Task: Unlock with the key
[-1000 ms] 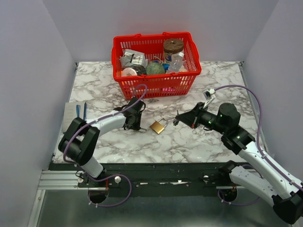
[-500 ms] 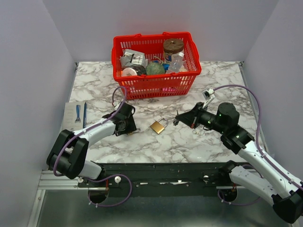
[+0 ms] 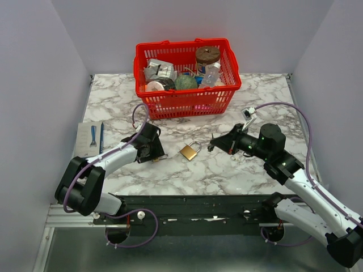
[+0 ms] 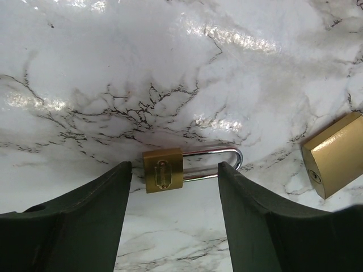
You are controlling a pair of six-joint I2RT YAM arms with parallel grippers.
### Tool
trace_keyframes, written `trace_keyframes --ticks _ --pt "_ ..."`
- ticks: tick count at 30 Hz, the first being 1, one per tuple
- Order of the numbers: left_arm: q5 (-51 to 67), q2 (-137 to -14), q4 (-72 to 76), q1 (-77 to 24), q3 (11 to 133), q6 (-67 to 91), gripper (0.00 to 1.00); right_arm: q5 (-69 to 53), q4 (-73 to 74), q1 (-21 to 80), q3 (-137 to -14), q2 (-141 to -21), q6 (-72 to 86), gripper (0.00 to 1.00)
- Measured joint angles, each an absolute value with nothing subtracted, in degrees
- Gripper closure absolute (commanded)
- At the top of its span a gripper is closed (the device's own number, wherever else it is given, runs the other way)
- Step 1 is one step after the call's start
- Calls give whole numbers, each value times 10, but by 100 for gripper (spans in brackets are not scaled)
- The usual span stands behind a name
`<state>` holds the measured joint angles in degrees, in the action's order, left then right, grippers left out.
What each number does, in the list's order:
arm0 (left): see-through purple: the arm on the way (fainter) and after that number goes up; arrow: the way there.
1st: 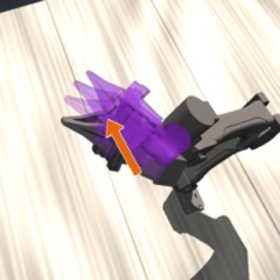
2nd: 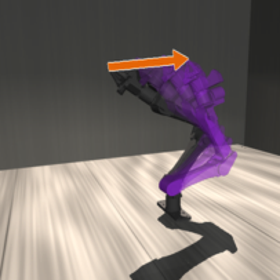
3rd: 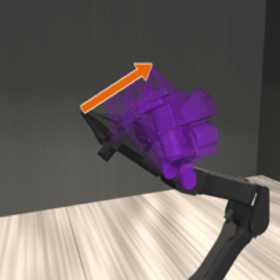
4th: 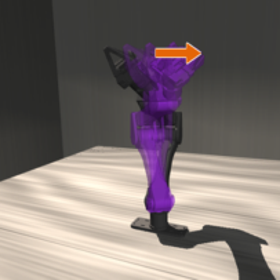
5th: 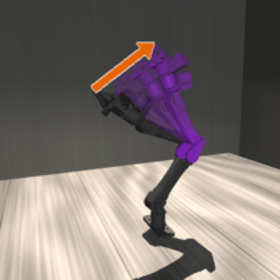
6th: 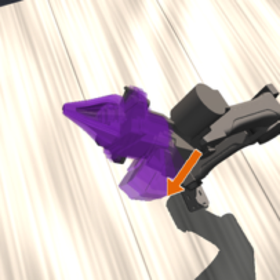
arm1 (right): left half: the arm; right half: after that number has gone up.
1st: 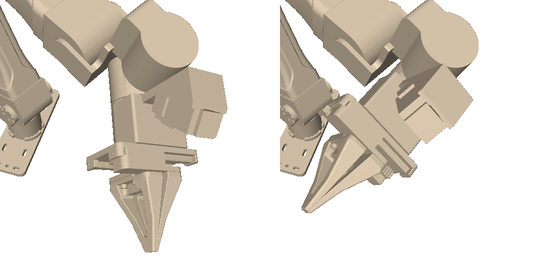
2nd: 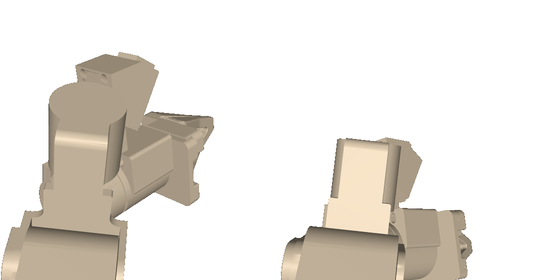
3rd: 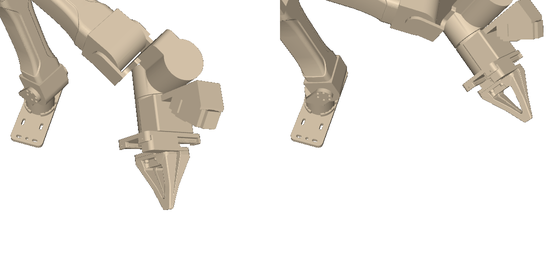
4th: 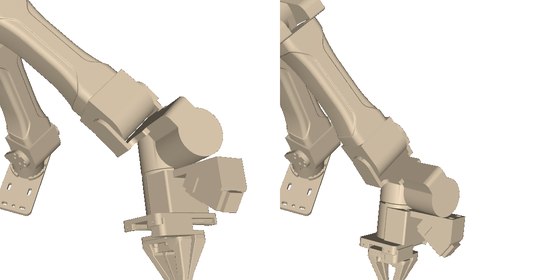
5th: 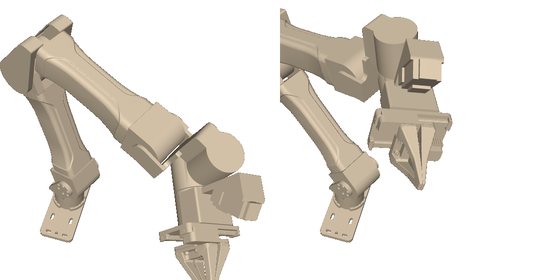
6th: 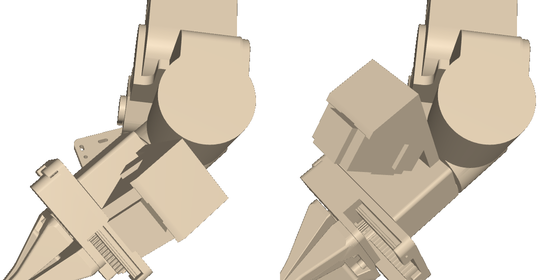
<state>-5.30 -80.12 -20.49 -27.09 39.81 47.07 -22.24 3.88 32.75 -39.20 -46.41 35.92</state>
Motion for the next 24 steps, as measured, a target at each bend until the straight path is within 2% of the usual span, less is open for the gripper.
trace_keyframes --ticks 24 --pt "-16 -797 -202 -276 390 472 34 -223 40 328 -392 -504 345 99"
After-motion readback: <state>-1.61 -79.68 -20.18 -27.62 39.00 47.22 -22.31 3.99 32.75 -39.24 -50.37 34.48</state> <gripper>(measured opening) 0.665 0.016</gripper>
